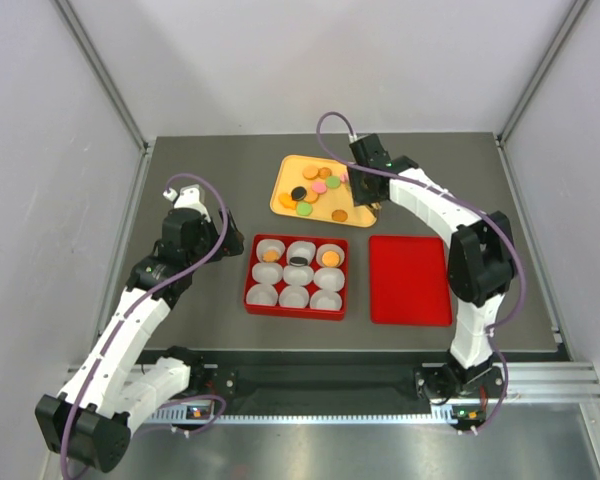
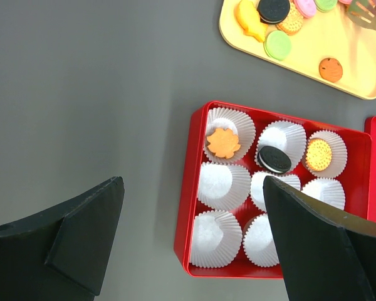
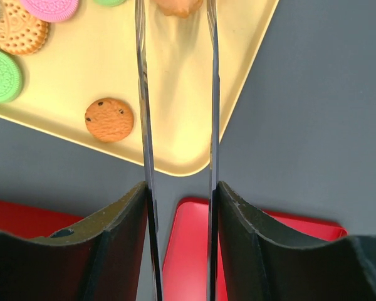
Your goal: Pack the cookies
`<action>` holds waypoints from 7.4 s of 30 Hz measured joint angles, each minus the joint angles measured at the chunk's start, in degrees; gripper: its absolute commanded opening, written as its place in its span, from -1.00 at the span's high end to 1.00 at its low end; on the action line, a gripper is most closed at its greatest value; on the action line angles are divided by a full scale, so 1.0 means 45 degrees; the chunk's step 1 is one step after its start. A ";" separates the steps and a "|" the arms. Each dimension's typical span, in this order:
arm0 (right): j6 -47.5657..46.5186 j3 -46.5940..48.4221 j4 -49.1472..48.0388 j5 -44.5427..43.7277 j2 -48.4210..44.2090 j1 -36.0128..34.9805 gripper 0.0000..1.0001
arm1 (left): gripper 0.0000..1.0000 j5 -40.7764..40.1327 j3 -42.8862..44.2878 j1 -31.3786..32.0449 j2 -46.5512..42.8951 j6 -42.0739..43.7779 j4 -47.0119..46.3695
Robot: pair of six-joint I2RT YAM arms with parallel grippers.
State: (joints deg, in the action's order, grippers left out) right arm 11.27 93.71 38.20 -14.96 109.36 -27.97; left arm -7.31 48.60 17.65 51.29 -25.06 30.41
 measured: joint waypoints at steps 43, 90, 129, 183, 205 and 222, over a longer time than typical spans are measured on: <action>0.0214 -0.3079 -0.0389 0.0636 -0.3424 0.0146 0.38 | -0.94 0.0005 0.0000 0.0000 0.0000 0.0034 0.0005; 0.1792 -0.4221 -0.0957 0.1428 -0.3735 -0.7985 0.21 | -0.94 -0.0019 -0.0005 -0.0034 -0.0005 0.0039 0.0010; 0.0364 -0.1088 -0.0767 0.0631 -0.2696 -0.0049 0.13 | -0.94 0.0005 -0.0005 -0.0083 0.0141 0.0083 0.0005; 0.0049 -0.0121 -0.1190 -0.0136 0.0680 0.0675 0.16 | -0.94 0.0112 -0.0005 -0.0117 0.0418 0.0117 0.0005; 0.0063 -0.0330 -0.1258 0.0044 0.0000 0.1117 0.15 | -0.94 0.0160 -0.0005 -0.0146 0.0413 0.0175 0.0000; 0.0063 -0.0350 -0.1336 0.0826 0.0257 0.1350 0.16 | -0.94 0.0160 -0.0005 -0.0146 0.0413 0.0175 0.0000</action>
State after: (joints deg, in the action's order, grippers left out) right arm 11.55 92.14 32.18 -11.25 110.52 -21.89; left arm -6.59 48.58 16.99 53.15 -24.27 30.41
